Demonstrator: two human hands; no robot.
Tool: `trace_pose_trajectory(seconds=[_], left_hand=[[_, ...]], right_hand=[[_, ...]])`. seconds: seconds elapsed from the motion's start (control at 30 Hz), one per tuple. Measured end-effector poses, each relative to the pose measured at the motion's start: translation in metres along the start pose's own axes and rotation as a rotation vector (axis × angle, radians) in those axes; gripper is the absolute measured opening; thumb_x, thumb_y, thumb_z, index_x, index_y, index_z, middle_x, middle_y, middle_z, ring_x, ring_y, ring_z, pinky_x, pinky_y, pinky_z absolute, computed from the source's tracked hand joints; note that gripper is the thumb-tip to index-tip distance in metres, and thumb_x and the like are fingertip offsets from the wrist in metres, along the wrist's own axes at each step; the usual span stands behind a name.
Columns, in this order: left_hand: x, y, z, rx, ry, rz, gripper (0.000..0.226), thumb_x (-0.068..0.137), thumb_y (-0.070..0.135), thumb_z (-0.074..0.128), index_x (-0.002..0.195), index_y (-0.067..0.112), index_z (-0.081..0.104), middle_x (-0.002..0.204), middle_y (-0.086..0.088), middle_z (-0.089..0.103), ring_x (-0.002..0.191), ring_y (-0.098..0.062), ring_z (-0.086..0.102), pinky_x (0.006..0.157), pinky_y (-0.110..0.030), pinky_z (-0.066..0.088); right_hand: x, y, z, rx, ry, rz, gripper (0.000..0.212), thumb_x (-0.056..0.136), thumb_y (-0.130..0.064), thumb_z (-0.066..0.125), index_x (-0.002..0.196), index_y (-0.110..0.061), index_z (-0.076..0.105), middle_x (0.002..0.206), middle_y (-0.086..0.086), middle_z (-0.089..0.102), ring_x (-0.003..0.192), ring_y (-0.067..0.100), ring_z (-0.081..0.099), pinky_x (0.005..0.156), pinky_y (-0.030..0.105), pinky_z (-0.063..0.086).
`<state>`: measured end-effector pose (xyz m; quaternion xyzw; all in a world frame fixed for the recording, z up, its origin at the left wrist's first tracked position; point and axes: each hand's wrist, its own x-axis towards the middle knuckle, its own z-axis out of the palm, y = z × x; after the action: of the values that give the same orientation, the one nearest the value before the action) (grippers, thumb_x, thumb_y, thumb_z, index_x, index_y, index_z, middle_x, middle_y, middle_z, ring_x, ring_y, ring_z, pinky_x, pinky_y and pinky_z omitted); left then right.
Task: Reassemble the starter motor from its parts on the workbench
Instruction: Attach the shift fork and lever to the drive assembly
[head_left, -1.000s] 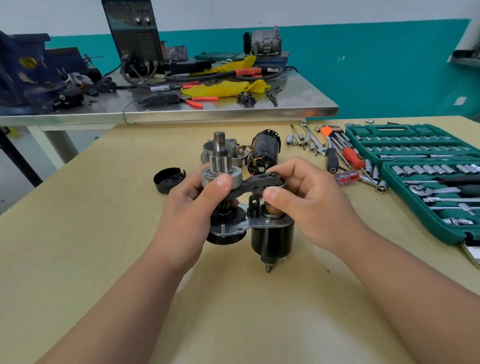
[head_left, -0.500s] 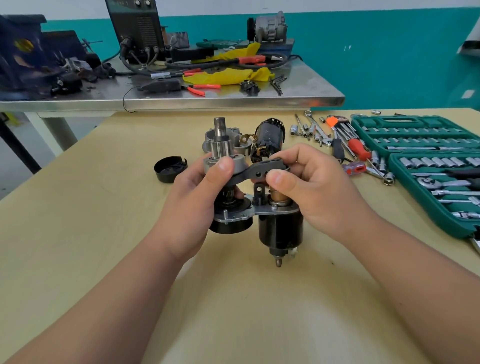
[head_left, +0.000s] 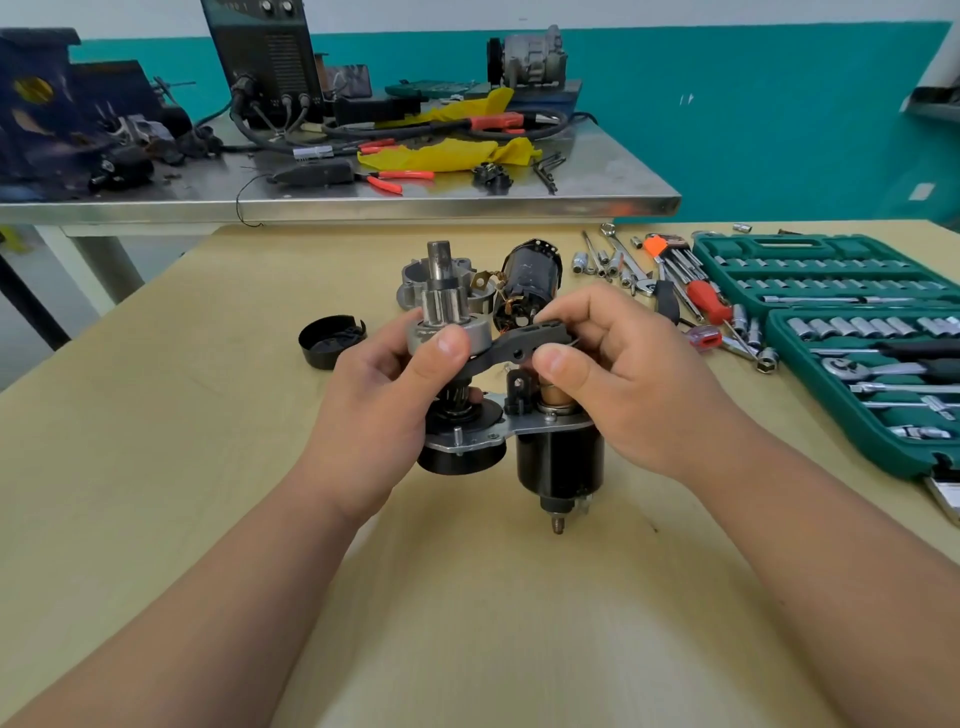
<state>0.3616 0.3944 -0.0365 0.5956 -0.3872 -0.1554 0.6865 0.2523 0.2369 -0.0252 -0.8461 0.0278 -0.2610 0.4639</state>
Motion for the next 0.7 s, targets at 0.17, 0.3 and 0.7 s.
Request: trace_pose_trajectory(seconds=[0.17, 0.3, 0.7], left_hand=[[-0.002, 0.001, -0.001, 0.055, -0.003, 0.041, 0.028, 0.083, 0.052, 0.057, 0.095, 0.033, 0.074, 0.084, 0.011, 0.069, 0.078, -0.013, 0.065, 0.075, -0.035, 0.056], [-0.003, 0.001, -0.001, 0.068, 0.002, 0.047, 0.028, 0.082, 0.054, 0.058, 0.097, 0.036, 0.074, 0.086, 0.012, 0.069, 0.082, -0.013, 0.065, 0.078, -0.033, 0.055], [-0.009, 0.000, 0.003, -0.054, 0.003, 0.048, 0.024, 0.084, 0.050, 0.056, 0.097, 0.039, 0.073, 0.092, 0.009, 0.074, 0.077, -0.008, 0.068, 0.067, -0.020, 0.054]], right_hand=[[-0.003, -0.003, -0.001, -0.134, -0.001, -0.004, 0.017, 0.081, -0.052, 0.049, 0.097, -0.046, 0.048, 0.096, -0.025, 0.063, 0.086, 0.000, 0.063, 0.070, 0.015, 0.049], [-0.005, -0.001, 0.001, -0.001, 0.026, 0.024, 0.015, 0.082, -0.038, 0.056, 0.097, -0.042, 0.053, 0.091, -0.025, 0.068, 0.084, 0.000, 0.066, 0.071, 0.017, 0.052], [-0.004, 0.000, 0.009, 0.176, 0.026, 0.104, 0.017, 0.084, -0.034, 0.055, 0.101, -0.032, 0.059, 0.078, -0.012, 0.066, 0.071, 0.001, 0.061, 0.064, 0.015, 0.049]])
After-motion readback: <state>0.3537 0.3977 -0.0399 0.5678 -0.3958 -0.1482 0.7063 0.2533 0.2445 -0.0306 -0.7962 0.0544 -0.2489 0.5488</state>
